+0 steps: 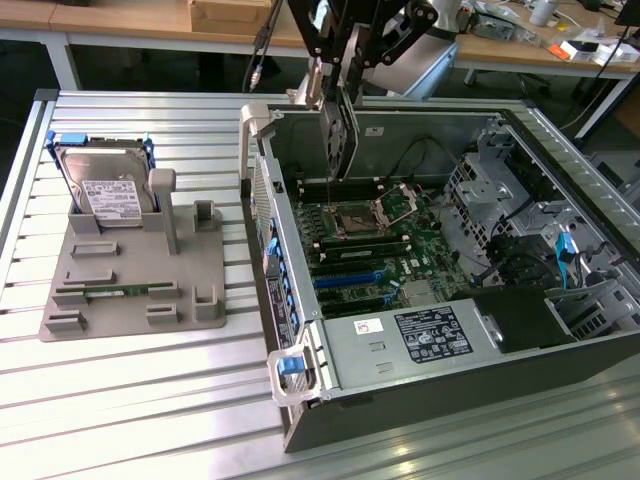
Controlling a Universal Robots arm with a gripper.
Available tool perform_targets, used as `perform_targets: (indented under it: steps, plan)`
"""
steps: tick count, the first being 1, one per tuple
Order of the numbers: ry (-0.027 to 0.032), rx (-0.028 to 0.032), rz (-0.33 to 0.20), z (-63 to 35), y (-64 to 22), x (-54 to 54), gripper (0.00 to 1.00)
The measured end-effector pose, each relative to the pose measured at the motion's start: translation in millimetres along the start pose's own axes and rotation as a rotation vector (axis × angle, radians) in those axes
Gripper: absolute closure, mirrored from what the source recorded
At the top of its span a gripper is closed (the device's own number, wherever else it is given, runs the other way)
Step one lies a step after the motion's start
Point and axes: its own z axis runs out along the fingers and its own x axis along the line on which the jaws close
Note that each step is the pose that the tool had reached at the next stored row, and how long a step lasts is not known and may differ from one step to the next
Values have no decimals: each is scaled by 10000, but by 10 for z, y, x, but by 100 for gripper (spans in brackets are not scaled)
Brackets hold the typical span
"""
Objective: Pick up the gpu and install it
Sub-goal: 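Pick up the gpu and move the gpu toward the slot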
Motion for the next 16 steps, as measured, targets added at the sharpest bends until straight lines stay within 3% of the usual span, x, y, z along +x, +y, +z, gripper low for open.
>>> perform_targets:
  steps: [16]
  plan:
    - [24,2,-2,-1,7,-87,75]
